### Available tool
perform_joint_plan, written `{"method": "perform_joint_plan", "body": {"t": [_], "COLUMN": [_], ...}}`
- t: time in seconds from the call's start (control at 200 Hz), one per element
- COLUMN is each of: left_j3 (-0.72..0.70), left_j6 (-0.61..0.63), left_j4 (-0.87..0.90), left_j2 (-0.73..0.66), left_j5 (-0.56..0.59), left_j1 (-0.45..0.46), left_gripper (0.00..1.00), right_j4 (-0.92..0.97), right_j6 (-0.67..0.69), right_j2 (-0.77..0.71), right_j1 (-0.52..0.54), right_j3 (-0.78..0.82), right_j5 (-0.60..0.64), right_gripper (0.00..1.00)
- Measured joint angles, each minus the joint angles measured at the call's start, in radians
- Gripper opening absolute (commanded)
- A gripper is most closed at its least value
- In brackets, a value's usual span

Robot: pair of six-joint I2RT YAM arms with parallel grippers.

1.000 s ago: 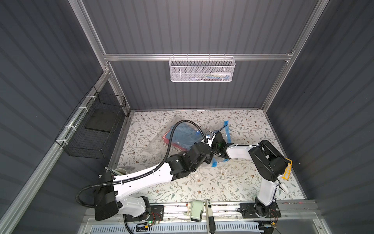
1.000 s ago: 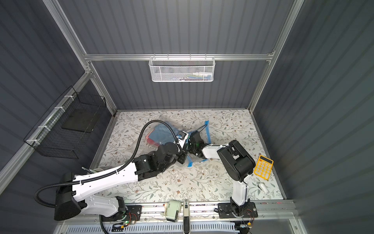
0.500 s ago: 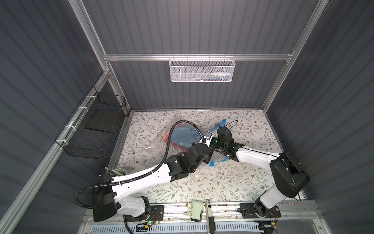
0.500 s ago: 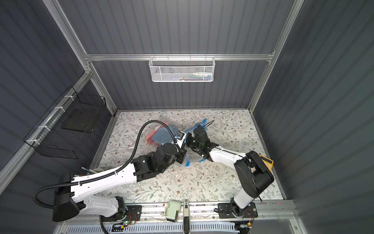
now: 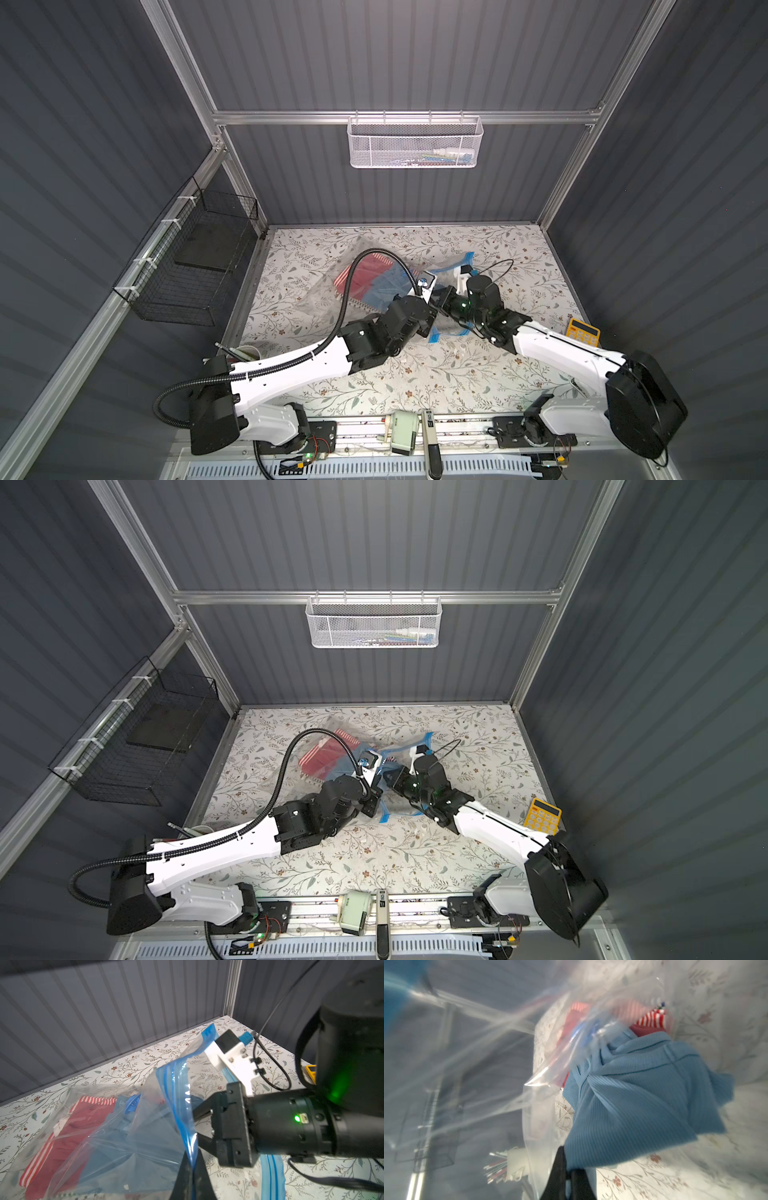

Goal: Take the tank top out of the vacuum bag
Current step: Take out the tank top from the vacuum bag.

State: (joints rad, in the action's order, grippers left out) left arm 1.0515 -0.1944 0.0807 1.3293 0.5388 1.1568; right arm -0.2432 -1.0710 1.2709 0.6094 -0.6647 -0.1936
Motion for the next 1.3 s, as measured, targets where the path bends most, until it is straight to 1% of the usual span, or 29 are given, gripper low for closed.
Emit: {"method": "perform_joint_plan", "body": {"t": [0.065,0.205,0.375,0.465,0.495,0.545,0.61,0.685,0.71,0.79,0.895,1.115,1.241,1.301], "left_j3": [0.0,0.0,0.0,0.0,0.0,0.0,0.0,0.0,0.0,0.0,0.0,0.0,0.0,0.0], "left_j6": [0.0,0.0,0.0,0.0,0.0,0.0,-0.001,0.0,0.0,0.0,0.0,0.001,0.001,0.001], "left_j4": [0.0,0.0,0.0,0.001,0.001,0.002,0.002,0.003,0.003,0.003,0.004,0.008,0.009,0.011], "left_j2": [0.0,0.0,0.0,0.0,0.0,0.0,0.0,0.0,0.0,0.0,0.0,0.0,0.0,0.0], "left_j5": [-0.001,-0.007,-0.01,-0.013,-0.014,-0.015,-0.015,-0.015,-0.015,-0.015,-0.015,-0.015,-0.015,-0.015], "left_j1": [0.0,0.0,0.0,0.0,0.0,0.0,0.0,0.0,0.0,0.0,0.0,0.0,0.0,0.0], "left_gripper": [0.0,0.0,0.0,0.0,0.0,0.0,0.0,0.0,0.0,0.0,0.0,0.0,0.0,0.0], "right_j4": [0.014,-0.003,-0.093,-0.159,-0.175,-0.194,-0.21,-0.22,-0.218,-0.206,-0.189,-0.197,-0.266,-0.296], "right_j6": [-0.003,-0.016,-0.04,-0.064,-0.071,-0.08,-0.091,-0.103,-0.096,-0.11,-0.129,-0.189,-0.215,-0.22], "right_j2": [-0.019,-0.016,0.065,0.111,0.12,0.129,0.133,0.133,0.133,0.144,0.174,0.245,0.298,0.319], "right_j1": [0.0,0.0,0.0,0.0,0.0,0.0,0.0,0.0,0.0,0.0,0.0,0.01,0.011,0.012], "right_j3": [0.032,0.092,0.146,0.172,0.18,0.188,0.189,0.188,0.186,0.173,0.146,0.127,0.126,0.124], "right_j5": [0.008,0.021,0.015,0.006,0.005,0.002,0.002,0.003,0.003,0.002,-0.015,-0.047,-0.05,-0.05], "right_gripper": [0.0,0.06,0.16,0.19,0.23,0.33,0.41,0.59,0.62,0.68,0.71,0.71,0.67,0.61]}}
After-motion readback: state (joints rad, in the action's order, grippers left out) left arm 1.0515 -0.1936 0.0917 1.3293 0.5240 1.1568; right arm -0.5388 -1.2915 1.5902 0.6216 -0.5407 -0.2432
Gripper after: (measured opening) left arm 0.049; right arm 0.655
